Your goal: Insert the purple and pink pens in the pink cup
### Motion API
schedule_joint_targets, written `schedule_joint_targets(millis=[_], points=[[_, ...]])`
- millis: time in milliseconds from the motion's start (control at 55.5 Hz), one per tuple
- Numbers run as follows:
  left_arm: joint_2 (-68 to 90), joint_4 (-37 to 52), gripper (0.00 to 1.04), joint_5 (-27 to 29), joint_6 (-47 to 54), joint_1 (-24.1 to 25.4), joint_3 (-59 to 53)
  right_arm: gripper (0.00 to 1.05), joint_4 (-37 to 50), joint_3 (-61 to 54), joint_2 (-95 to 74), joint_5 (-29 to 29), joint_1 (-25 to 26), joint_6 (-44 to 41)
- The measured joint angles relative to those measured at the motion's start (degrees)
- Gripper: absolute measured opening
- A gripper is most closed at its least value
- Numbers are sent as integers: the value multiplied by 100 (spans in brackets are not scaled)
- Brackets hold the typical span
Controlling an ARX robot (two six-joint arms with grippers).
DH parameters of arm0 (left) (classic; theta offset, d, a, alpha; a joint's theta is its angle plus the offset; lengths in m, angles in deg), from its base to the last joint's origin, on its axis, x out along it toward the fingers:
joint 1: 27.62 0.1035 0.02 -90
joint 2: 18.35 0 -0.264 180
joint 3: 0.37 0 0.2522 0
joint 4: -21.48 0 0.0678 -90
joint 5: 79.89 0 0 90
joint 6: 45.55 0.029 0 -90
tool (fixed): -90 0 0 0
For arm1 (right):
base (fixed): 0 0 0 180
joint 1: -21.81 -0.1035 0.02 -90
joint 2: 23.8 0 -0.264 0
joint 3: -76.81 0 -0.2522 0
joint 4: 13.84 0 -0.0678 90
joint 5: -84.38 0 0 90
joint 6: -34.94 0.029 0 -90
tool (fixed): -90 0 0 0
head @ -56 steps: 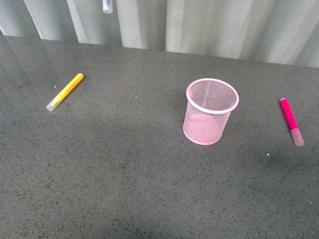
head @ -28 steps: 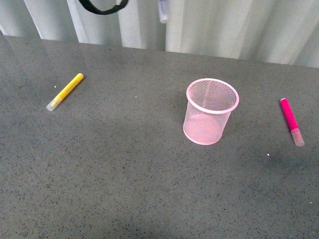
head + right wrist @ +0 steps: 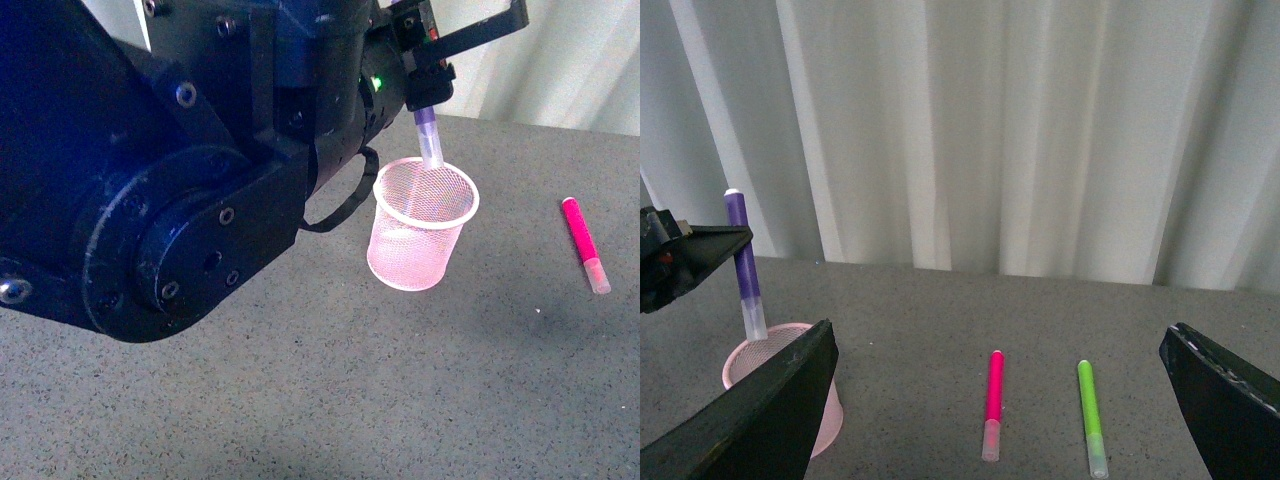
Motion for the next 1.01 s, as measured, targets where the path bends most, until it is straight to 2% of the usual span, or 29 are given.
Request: schedule_joint_targets(millis=[324,811,1009], points=[[640,625,11,181,-387,33,70,98,0,0,0,0,0,0],[1058,1012,11,240,-566,-107,321,98,0,0,0,0,0,0],[1086,1080,42,208,-562,-107,321,98,0,0,0,0,0,2]])
